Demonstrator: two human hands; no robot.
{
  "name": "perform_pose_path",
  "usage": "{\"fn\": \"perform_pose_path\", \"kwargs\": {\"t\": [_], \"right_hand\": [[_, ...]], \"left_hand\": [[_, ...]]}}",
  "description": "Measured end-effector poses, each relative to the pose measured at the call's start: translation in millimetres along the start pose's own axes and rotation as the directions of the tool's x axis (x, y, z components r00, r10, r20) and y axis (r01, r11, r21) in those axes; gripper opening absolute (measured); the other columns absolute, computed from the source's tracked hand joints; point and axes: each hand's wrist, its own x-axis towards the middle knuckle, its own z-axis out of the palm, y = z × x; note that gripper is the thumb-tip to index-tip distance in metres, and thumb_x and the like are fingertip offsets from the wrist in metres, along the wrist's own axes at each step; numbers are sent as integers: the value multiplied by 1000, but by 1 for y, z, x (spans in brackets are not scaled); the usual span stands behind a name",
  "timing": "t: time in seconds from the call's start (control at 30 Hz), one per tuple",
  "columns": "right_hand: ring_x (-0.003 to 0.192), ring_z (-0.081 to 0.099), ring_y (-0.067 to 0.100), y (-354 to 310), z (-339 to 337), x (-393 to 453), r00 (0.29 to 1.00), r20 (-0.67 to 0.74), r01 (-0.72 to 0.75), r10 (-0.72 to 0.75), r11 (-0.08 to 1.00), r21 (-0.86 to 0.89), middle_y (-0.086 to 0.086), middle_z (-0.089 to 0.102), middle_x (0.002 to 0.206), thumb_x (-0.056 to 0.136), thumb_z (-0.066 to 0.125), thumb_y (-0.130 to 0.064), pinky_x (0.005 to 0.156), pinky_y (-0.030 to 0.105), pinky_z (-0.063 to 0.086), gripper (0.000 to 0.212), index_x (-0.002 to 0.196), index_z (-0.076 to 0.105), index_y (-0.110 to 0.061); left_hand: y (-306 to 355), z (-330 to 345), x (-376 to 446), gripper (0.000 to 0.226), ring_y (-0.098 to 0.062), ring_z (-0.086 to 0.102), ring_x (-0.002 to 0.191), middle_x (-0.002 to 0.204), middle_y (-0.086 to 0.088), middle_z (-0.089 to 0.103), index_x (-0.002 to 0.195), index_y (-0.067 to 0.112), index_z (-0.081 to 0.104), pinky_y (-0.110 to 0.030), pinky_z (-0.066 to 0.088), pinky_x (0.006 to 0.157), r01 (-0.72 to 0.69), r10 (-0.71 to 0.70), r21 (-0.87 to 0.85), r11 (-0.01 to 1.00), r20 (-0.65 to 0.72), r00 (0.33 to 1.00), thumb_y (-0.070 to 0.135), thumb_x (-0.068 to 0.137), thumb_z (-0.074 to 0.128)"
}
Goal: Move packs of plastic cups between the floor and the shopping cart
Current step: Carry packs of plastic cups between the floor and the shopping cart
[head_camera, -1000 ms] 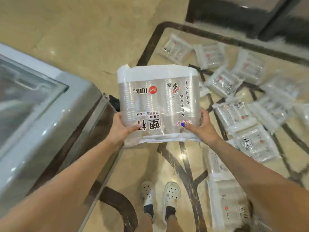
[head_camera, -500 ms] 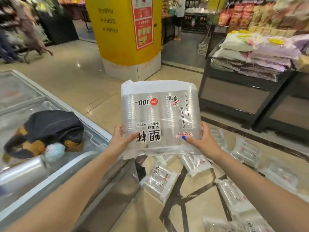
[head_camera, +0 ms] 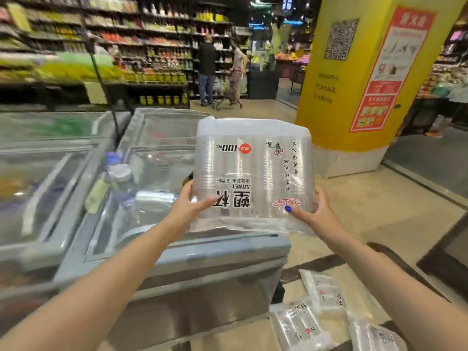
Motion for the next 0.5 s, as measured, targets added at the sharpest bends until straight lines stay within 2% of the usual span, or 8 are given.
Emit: {"fn": "perform_pose_path", "kwargs": {"t": [0.07,0.1,0.17,0.23,0.3,0.4,0.47,0.5], "right_hand": [[130,47,18,-20,51,6,995,77,56,-56,998,2,4,42,149,71,83,-39,111,40,40,100,149,20,-27],[130,45,14,-31,80,8,990,117,82,-84,996,16,3,41,149,75,82,-34,109,31,40,98,149,20,-24],[119,46,8,-58,143,3,966,218,136,-141,990,40,-3,43,141,81,78,-19,90,8,41,87,148,22,-19],[111,51,7,-85,211,-8,925,322,195,-203,979,58,-1,47,138,82,77,-14,77,5,41,83,147,25,-18],[108,48,6,-113,283,-30,876,412,238,-250,968,82,-3,46,133,83,76,-12,76,5,38,85,149,23,-14],[111,44,5,-153,393,-82,777,556,253,-294,956,151,-5,43,131,83,76,-15,79,7,36,89,152,19,-16],[110,44,2,-178,464,-126,699,639,257,-321,947,194,-4,42,133,84,75,-14,79,2,35,87,152,19,-16],[103,49,-3,-189,497,-148,654,675,254,-342,939,230,-5,44,132,84,74,-12,73,-2,36,85,150,21,-15]], "left_hand": [[0,-54,-28,119,-18,49,129,139,-1,51,145,18,34,-39,39,109,-1,3,19,1000,-117,993,60,48,88],[2,-83,-47,129,-20,49,130,141,-3,50,146,21,33,-43,38,111,3,2,27,1000,-173,985,68,39,87],[3,-143,-89,131,-20,50,129,143,-1,49,147,25,30,-45,39,110,6,0,22,1000,-275,961,69,38,86],[9,-200,-140,125,-17,51,126,139,3,50,148,24,29,-42,39,109,19,-11,18,1000,-394,919,64,43,84],[10,-257,-197,119,-12,54,122,135,6,54,145,22,34,-38,40,109,15,5,35,999,-522,853,61,44,85],[8,-344,-292,95,-9,62,113,126,7,63,128,28,47,-41,48,102,42,4,49,998,-693,721,56,47,87],[10,-396,-357,84,-9,63,110,124,6,63,123,30,47,-42,51,98,79,7,74,994,-773,634,51,53,88],[15,-417,-389,80,-9,63,110,125,5,63,122,29,48,-41,51,97,90,15,84,992,-809,587,48,56,90]]}}
